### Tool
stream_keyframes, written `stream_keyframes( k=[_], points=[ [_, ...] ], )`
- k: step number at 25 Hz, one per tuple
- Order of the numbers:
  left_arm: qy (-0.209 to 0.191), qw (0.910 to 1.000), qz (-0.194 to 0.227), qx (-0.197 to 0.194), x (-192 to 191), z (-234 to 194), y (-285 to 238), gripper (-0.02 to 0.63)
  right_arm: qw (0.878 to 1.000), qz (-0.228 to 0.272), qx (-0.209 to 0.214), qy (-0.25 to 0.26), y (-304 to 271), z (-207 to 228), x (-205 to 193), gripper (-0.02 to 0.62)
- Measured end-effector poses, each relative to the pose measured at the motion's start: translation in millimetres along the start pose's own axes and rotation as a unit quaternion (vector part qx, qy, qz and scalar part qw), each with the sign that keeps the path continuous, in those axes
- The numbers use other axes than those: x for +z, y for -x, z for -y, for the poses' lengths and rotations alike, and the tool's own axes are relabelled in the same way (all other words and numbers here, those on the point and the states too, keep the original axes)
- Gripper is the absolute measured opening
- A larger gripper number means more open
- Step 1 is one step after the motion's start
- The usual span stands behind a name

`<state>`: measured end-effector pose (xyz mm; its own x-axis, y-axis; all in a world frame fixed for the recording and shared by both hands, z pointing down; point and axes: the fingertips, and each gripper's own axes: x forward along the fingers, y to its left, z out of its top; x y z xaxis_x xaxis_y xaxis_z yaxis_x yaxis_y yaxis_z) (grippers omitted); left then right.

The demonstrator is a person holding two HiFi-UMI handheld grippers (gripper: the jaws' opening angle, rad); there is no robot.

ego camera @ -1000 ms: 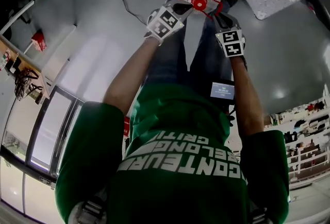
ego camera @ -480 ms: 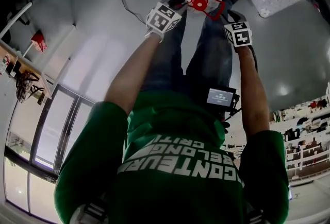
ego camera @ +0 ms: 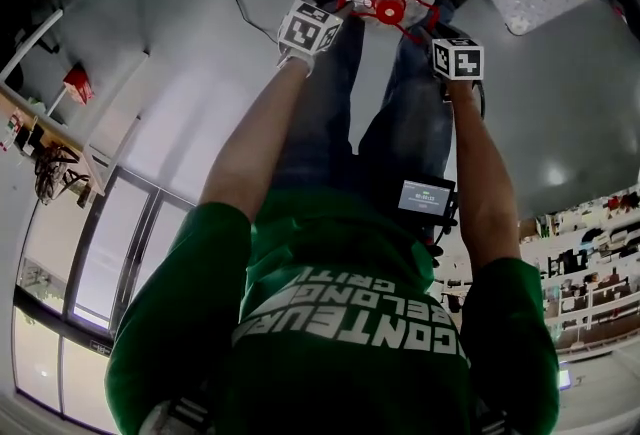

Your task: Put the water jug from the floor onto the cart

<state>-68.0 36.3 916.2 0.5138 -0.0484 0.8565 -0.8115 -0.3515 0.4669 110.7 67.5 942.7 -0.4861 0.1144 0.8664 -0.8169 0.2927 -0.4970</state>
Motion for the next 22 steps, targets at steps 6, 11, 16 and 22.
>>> stream_keyframes(
  k=[6, 11, 16, 22],
  points=[
    [0.026, 0.9995, 0.014, 0.010, 9, -15, -6, 0.188, 1.000, 0.015, -0.001, -0.015, -2, -2, 4, 0.159],
    [0.002, 0.9996, -0.020, -0.020, 0, -10, -17, 0.166, 0.999, 0.025, 0.000, -0.031, -6, -3, 6, 0.158],
    [-0.011, 0.9983, -0.040, -0.042, -2, -1, -24, 0.118, 0.999, 0.028, -0.008, -0.039, -7, -1, 9, 0.142],
    [0.016, 0.9983, -0.037, -0.041, -4, -5, -27, 0.109, 0.998, 0.023, -0.012, -0.049, -9, 2, 9, 0.110]
  ],
)
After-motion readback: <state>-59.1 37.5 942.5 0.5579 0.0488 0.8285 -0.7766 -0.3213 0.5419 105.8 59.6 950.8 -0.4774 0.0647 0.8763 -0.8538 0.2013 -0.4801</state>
